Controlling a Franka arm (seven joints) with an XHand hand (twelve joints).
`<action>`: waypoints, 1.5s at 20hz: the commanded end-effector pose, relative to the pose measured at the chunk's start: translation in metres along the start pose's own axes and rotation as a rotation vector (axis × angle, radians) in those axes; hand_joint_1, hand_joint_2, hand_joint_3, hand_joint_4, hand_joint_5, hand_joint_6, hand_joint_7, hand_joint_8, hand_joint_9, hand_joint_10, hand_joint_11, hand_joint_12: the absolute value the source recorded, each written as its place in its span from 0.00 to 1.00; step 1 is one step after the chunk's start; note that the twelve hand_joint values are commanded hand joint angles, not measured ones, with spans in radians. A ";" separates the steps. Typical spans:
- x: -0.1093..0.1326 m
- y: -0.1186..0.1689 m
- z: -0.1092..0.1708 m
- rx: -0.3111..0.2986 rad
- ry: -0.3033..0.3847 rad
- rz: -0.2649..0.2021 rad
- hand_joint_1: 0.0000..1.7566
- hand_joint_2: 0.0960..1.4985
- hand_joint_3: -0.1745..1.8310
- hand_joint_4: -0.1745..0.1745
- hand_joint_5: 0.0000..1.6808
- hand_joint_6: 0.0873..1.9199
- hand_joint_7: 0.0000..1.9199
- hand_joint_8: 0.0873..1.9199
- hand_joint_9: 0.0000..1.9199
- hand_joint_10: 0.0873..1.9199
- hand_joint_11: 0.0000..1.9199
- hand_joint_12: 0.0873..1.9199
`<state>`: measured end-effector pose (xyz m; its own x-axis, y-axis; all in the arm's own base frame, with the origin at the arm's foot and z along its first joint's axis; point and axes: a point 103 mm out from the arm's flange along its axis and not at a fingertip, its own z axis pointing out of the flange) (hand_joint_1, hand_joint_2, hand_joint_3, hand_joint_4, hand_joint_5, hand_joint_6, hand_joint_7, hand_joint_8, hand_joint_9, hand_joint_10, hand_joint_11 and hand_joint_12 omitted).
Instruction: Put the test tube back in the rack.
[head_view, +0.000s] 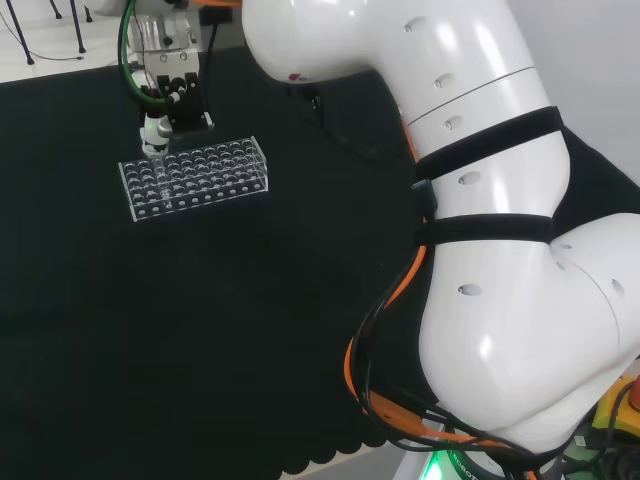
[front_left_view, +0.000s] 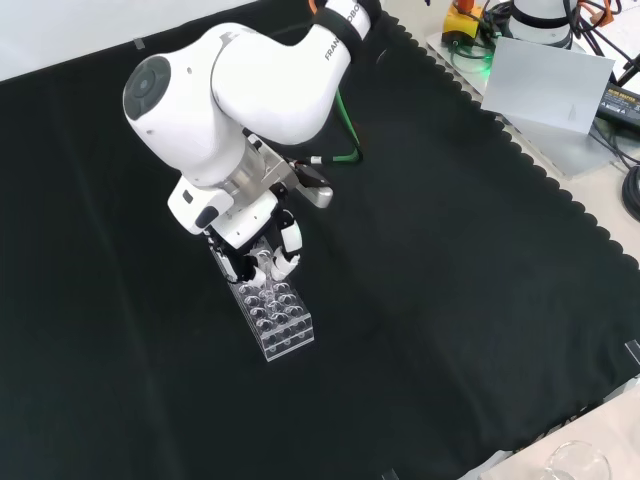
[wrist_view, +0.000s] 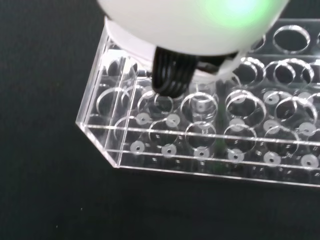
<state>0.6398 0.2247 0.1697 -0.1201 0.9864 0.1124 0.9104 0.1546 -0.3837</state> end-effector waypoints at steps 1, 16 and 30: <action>0.006 0.000 0.008 0.013 -0.005 -0.014 0.77 0.25 0.55 0.00 0.84 0.23 0.77 0.22 0.83 0.39 0.70 0.52; -0.001 -0.025 -0.022 0.014 0.079 -0.089 0.67 0.26 0.47 0.26 0.26 0.47 0.35 0.48 0.44 0.49 0.24 0.78; -0.046 -0.141 -0.144 -0.276 0.186 -0.149 0.56 0.32 0.47 0.27 0.23 0.43 0.29 0.49 0.39 0.50 0.20 0.80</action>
<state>0.6115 0.2013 0.2678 -0.1949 0.9464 0.2575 0.9204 0.2672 -0.2853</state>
